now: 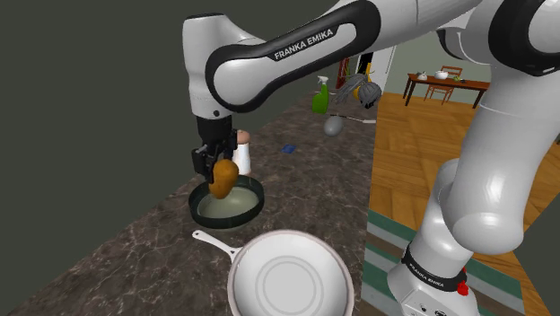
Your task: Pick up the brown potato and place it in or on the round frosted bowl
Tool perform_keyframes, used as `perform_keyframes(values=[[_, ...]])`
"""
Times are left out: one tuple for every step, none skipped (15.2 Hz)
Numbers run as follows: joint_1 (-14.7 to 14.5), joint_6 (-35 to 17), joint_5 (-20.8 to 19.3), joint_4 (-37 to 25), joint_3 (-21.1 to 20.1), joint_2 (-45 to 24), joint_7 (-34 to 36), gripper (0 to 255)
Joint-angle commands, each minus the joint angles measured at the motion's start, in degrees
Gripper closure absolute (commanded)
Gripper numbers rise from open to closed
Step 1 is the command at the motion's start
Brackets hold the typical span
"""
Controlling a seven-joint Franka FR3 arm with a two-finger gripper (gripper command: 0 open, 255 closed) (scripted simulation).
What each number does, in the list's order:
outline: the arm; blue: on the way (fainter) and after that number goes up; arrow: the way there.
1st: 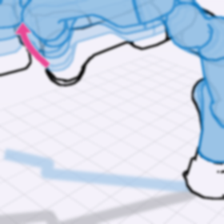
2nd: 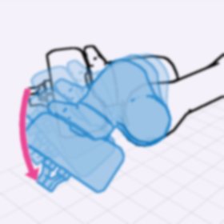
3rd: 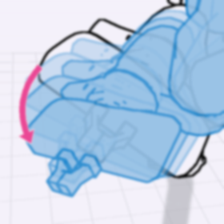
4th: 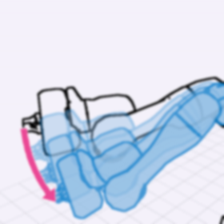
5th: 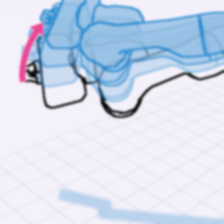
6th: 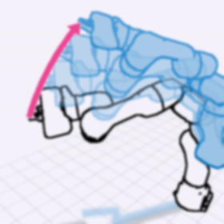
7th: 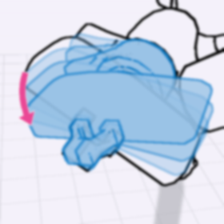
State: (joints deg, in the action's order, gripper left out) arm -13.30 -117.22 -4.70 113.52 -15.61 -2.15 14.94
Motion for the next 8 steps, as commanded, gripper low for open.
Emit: perform_keyframes(values=[[-0.06, -1.40, -0.21, 0.93, -0.04, -0.47, 0.30, 255], [-0.07, -2.47, -0.38, 1.65, -0.03, -0.84, 0.46, 255], [-0.07, -2.47, -0.38, 1.66, -0.03, -0.83, 0.45, 255], [-0.07, -2.47, -0.38, 1.65, -0.03, -0.84, 0.46, 255], [-0.07, -2.47, -0.38, 1.65, -0.03, -0.84, 0.46, 255], [-0.07, -2.47, -0.38, 1.65, -0.03, -0.84, 0.46, 255], [-0.07, -2.47, -0.38, 1.65, -0.03, -0.84, 0.46, 255], [-0.07, -2.47, -0.38, 1.65, -0.03, -0.84, 0.46, 255]])
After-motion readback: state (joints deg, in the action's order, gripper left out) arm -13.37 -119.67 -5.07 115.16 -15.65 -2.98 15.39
